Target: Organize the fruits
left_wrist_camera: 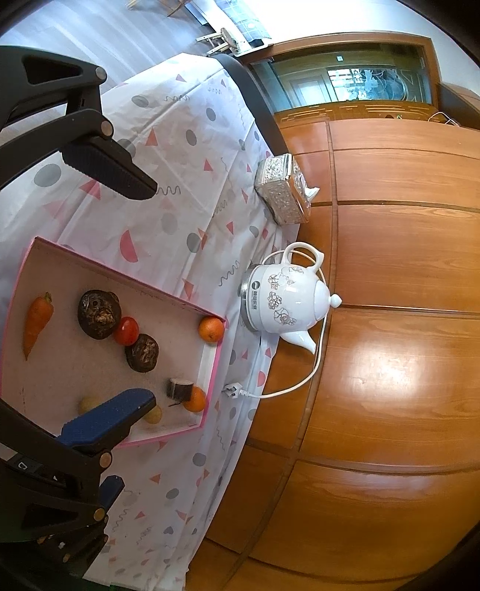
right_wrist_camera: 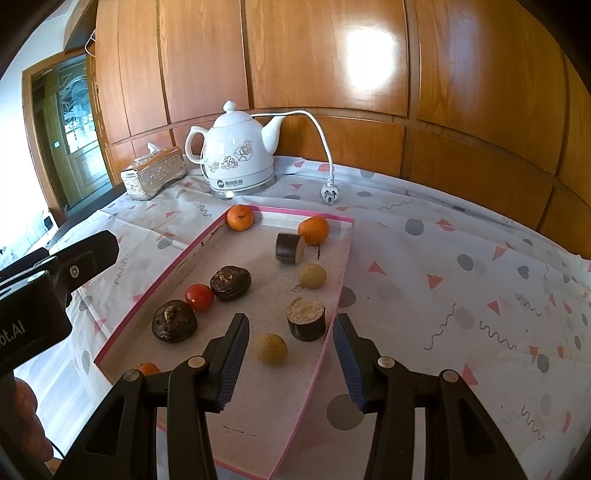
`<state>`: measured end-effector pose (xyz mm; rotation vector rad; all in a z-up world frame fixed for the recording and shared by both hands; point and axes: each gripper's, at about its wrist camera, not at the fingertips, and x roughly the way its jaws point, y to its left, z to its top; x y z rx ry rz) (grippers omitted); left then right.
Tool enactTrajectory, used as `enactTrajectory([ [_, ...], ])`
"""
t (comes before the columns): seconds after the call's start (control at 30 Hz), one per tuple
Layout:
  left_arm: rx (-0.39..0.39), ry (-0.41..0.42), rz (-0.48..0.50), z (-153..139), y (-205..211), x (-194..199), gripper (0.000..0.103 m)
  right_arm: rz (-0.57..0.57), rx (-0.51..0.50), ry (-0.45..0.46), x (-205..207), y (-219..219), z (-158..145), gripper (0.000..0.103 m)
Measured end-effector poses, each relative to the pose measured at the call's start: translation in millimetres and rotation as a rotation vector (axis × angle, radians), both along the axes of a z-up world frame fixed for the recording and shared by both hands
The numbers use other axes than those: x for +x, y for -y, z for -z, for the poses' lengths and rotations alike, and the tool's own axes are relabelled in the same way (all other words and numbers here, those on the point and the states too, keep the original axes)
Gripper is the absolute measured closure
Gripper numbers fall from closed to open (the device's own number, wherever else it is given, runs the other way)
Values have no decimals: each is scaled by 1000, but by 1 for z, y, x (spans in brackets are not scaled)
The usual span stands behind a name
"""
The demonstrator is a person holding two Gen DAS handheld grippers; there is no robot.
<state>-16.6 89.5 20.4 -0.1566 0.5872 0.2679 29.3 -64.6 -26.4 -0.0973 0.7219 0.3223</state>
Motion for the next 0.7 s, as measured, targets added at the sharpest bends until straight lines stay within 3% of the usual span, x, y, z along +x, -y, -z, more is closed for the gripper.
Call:
enactTrajectory([
  [0.7, 1, 5, -3, -2, 0, -4, 0, -9, -6, 2, -4, -1, -1, 55],
])
